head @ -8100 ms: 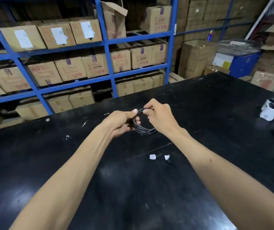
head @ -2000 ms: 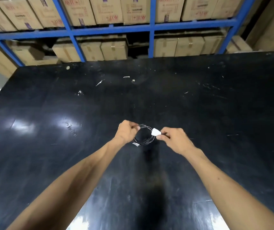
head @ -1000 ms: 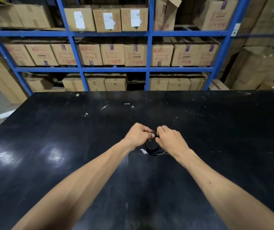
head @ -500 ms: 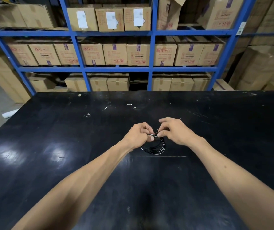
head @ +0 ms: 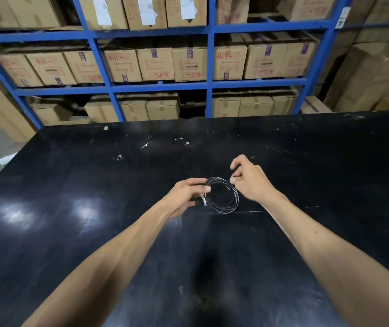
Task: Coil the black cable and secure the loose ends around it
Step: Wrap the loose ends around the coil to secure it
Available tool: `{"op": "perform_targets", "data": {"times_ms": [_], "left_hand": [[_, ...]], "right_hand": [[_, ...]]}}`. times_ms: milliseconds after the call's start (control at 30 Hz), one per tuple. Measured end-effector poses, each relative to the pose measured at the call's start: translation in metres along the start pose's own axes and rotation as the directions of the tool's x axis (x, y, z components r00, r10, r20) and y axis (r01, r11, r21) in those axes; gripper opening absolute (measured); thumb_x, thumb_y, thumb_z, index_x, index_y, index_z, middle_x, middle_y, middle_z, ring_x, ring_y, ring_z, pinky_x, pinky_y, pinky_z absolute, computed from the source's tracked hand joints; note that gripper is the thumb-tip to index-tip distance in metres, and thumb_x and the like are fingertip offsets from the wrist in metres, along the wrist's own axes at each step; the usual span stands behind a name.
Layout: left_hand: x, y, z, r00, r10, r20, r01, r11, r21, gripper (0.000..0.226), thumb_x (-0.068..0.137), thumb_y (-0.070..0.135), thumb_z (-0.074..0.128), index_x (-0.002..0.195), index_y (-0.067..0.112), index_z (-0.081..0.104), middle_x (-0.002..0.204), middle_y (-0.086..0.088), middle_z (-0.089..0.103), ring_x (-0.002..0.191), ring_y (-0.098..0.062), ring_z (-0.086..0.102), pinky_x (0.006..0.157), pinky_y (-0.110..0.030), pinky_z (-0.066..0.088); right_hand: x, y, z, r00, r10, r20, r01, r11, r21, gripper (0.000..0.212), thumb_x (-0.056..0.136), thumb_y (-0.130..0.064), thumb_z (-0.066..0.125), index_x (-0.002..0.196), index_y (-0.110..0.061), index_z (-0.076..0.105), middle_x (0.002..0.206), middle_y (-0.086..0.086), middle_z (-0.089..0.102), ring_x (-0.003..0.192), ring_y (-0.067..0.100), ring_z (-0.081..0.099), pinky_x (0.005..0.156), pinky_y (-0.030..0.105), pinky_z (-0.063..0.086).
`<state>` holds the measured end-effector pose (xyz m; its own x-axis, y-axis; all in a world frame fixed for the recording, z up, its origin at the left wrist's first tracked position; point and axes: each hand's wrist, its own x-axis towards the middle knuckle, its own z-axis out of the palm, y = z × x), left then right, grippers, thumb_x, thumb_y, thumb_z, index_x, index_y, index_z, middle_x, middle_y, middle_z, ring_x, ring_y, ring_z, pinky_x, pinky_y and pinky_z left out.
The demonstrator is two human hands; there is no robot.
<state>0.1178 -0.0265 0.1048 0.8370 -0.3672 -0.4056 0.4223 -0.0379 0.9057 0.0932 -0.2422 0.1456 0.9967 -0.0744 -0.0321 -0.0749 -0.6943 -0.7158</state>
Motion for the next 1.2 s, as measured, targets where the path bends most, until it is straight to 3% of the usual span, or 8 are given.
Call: {"op": "perform_targets", "data": {"times_ms": [100, 200, 300, 467, 700, 767, 933, 1200], "left_hand": [[0.003, -0.008, -0.004, 0.997, -0.047, 0.053, 0.045, 0.998, 0.039, 0.033, 0.085, 0.007, 0.073, 0.117, 0.013, 0.071, 0.103, -0.008, 0.077, 0.095, -0.016, 0.069, 0.096, -0.041, 0.049], [0.012, -0.013, 0.001, 0.997, -0.071, 0.031, 0.071, 0.997, 0.006, 0.028, 0.087, -0.005, 0.069, 0.114, -0.004, 0.068, 0.093, -0.016, 0.073, 0.084, -0.024, 0.072, 0.08, -0.039, 0.061], [0.028, -0.023, 0.008, 0.99, -0.112, -0.091, 0.127, 0.975, 0.183, 0.023, 0.085, -0.009, 0.067, 0.108, -0.011, 0.068, 0.087, -0.018, 0.07, 0.075, -0.022, 0.07, 0.069, -0.031, 0.062], [0.064, -0.063, 0.014, 0.94, -0.152, -0.305, 0.256, 0.906, 0.338, 0.013, 0.081, -0.009, 0.064, 0.085, 0.0, 0.072, 0.087, -0.018, 0.076, 0.076, -0.032, 0.076, 0.078, -0.042, 0.063], [0.09, -0.103, 0.017, 0.9, -0.265, -0.345, 0.395, 0.83, 0.394, 0.02, 0.078, -0.006, 0.067, 0.069, 0.011, 0.07, 0.081, -0.013, 0.073, 0.083, -0.033, 0.076, 0.082, -0.042, 0.062], [0.095, -0.107, 0.018, 0.902, -0.263, -0.343, 0.407, 0.786, 0.466, 0.009, 0.076, 0.004, 0.075, 0.078, 0.012, 0.072, 0.085, -0.009, 0.072, 0.084, -0.028, 0.074, 0.083, -0.036, 0.061], [0.101, -0.119, 0.015, 0.925, -0.183, -0.334, 0.376, 0.582, 0.721, 0.028, 0.081, 0.025, 0.077, 0.108, 0.02, 0.075, 0.108, -0.006, 0.074, 0.1, -0.026, 0.069, 0.089, -0.034, 0.055], [0.092, -0.122, -0.002, 0.93, -0.155, -0.335, 0.357, 0.603, 0.713, 0.044, 0.081, 0.038, 0.076, 0.121, 0.019, 0.071, 0.118, -0.006, 0.072, 0.112, -0.023, 0.067, 0.099, -0.033, 0.051]], "right_hand": [[0.002, 0.021, 0.002, 0.983, 0.149, -0.111, -0.137, 0.985, 0.106, 0.024, 0.083, -0.007, 0.064, 0.083, -0.028, 0.05, 0.084, 0.003, 0.075, 0.085, 0.021, 0.065, 0.065, 0.021, 0.044], [0.0, 0.041, 0.004, 0.966, 0.253, -0.056, -0.237, 0.951, 0.201, 0.023, 0.081, -0.011, 0.079, 0.081, -0.023, 0.059, 0.082, 0.002, 0.079, 0.07, 0.014, 0.069, 0.067, 0.021, 0.047], [-0.001, 0.06, 0.013, 0.955, 0.295, 0.022, -0.295, 0.94, 0.172, 0.016, 0.079, -0.011, 0.082, 0.086, -0.017, 0.069, 0.081, 0.002, 0.079, 0.064, 0.01, 0.068, 0.066, 0.025, 0.052], [0.003, 0.092, 0.048, 0.92, 0.378, 0.108, -0.39, 0.911, 0.137, 0.017, 0.079, -0.007, 0.078, 0.092, -0.017, 0.077, 0.084, 0.003, 0.08, 0.066, 0.011, 0.068, 0.082, 0.03, 0.061], [0.014, 0.134, 0.096, 0.864, 0.478, 0.157, -0.49, 0.871, 0.046, 0.02, 0.084, -0.001, 0.073, 0.098, -0.013, 0.081, 0.082, 0.006, 0.076, 0.081, 0.017, 0.069, 0.087, 0.025, 0.056], [0.02, 0.14, 0.109, 0.861, 0.487, 0.15, -0.495, 0.869, 0.02, 0.023, 0.084, -0.003, 0.073, 0.101, -0.017, 0.081, 0.091, 0.005, 0.078, 0.095, 0.022, 0.072, 0.093, 0.029, 0.056], [0.031, 0.147, 0.127, 0.867, 0.485, 0.114, -0.477, 0.874, -0.095, 0.025, 0.089, -0.016, 0.071, 0.111, -0.028, 0.078, 0.109, -0.002, 0.079, 0.113, 0.025, 0.067, 0.098, 0.033, 0.052], [0.019, 0.154, 0.121, 0.876, 0.453, 0.164, -0.446, 0.892, -0.077, 0.026, 0.092, -0.025, 0.069, 0.118, -0.027, 0.076, 0.119, 0.003, 0.076, 0.117, 0.026, 0.067, 0.102, 0.034, 0.051]]}}
